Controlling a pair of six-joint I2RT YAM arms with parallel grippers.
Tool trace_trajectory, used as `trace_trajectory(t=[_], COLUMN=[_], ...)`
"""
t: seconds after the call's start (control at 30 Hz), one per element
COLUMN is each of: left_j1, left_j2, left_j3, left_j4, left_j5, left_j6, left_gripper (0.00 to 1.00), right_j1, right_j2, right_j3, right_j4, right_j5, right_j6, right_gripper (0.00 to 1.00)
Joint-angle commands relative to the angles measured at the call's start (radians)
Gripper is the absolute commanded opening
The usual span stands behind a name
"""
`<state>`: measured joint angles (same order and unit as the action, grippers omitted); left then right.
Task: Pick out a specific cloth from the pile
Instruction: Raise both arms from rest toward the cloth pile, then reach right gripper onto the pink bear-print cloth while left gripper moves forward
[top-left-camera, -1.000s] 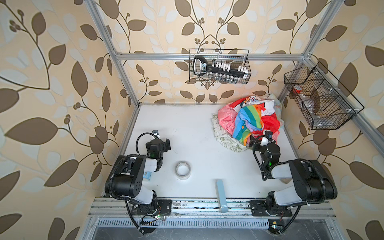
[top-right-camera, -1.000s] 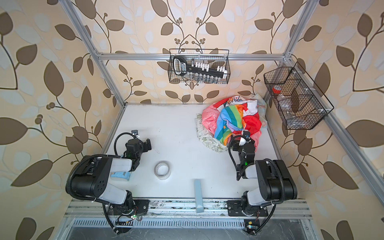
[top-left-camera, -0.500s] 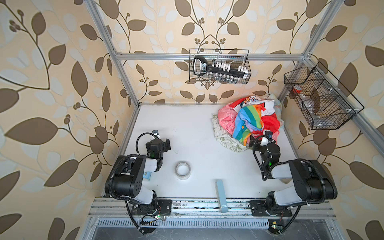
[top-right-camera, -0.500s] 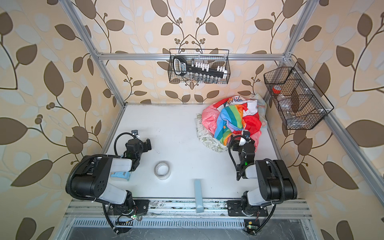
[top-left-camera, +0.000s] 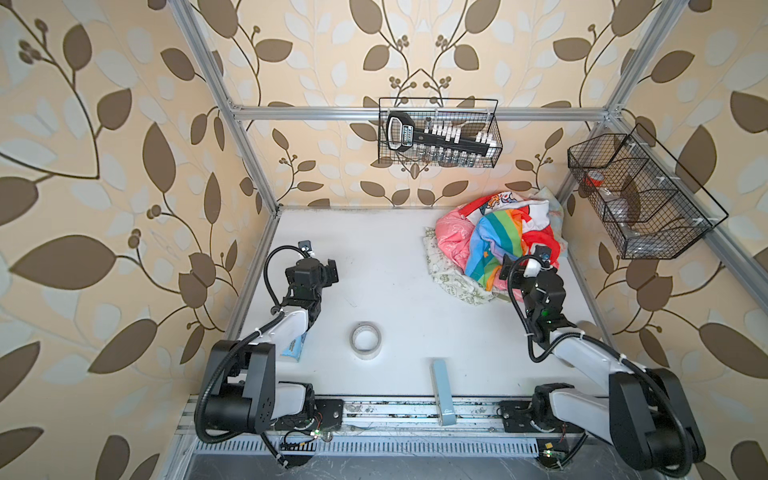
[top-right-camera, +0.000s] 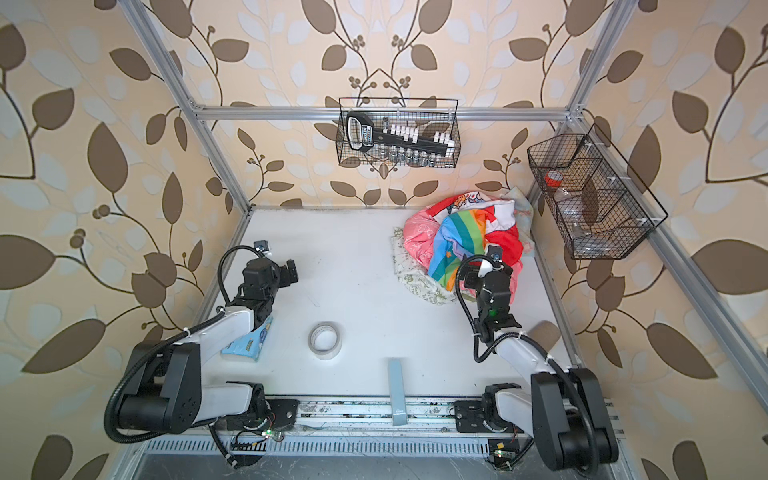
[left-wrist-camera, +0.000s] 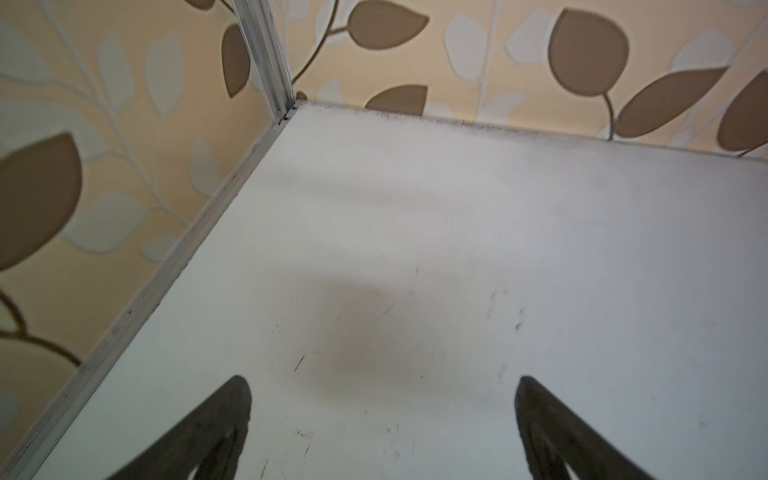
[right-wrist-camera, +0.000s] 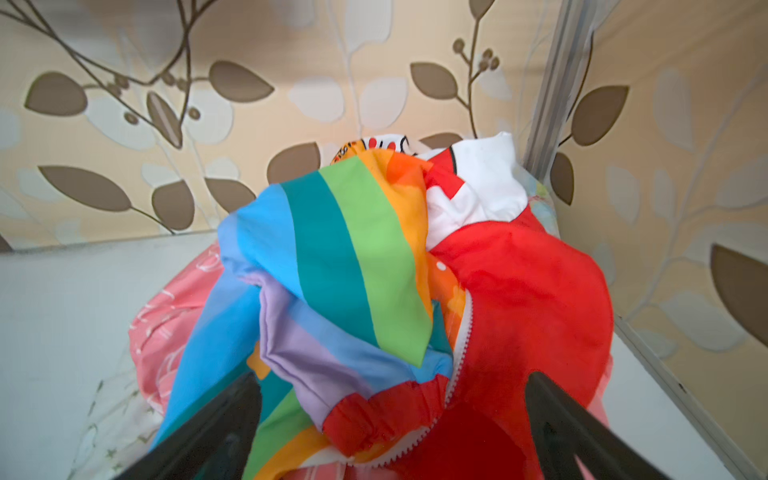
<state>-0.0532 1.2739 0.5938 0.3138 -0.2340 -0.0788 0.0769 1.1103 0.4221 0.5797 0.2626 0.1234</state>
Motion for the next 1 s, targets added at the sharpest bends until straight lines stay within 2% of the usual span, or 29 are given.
trace_trajectory(t=[0.0, 0.1, 0.17, 0.27, 0.37, 0.47, 0.53, 0.73, 0.9, 0.97], left_j1=[-0.007, -0.008, -0.008, -0.020, -0.052, -0.102, -0.128, -0.140, -0.142, -0.142], left_j2=[-0.044, -0.063, -0.064, -0.044, -0.021, -0.006, 0.005, 0.027, 0.042, 0.062], left_j3=[0.070, 0.130, 0.169, 0.225, 0.265, 0.290, 0.299, 0.306, 0.289, 0.274], left_j4=[-0.194, -0.263, -0.298, -0.348, -0.406, -0.463, -0.485, -0.493, -0.443, -0.412], left_j5=[0.151, 0.342, 0.528, 0.756, 0.934, 1.021, 1.041, 1.054, 1.073, 1.076], left_j6=[-0.020, -0.028, -0.024, -0.014, 0.027, 0.084, 0.105, 0.116, 0.103, 0.096], left_gripper=[0.99, 0.99, 0.99, 0.99, 0.99, 0.99, 0.99, 0.99, 0.99, 0.99], right_j1=[0.007, 0.015, 0.023, 0.038, 0.067, 0.109, 0.152, 0.293, 0.328, 0.338], right_j2=[-0.069, -0.105, -0.107, -0.081, -0.037, 0.027, 0.074, 0.281, 0.493, 0.574], right_j3=[0.071, 0.144, 0.204, 0.308, 0.419, 0.529, 0.590, 0.761, 0.908, 0.973], right_j4=[-0.280, -0.421, -0.516, -0.650, -0.763, -0.858, -0.897, -0.971, -1.011, -1.027], right_j5=[0.035, 0.014, 0.004, -0.024, -0.056, -0.068, -0.068, -0.068, -0.099, -0.105], right_j6=[0.077, 0.097, 0.107, 0.124, 0.127, 0.127, 0.127, 0.118, 0.108, 0.097], right_gripper=[0.99, 0.99, 0.99, 0.98, 0.97, 0.95, 0.94, 0.94, 0.92, 0.96])
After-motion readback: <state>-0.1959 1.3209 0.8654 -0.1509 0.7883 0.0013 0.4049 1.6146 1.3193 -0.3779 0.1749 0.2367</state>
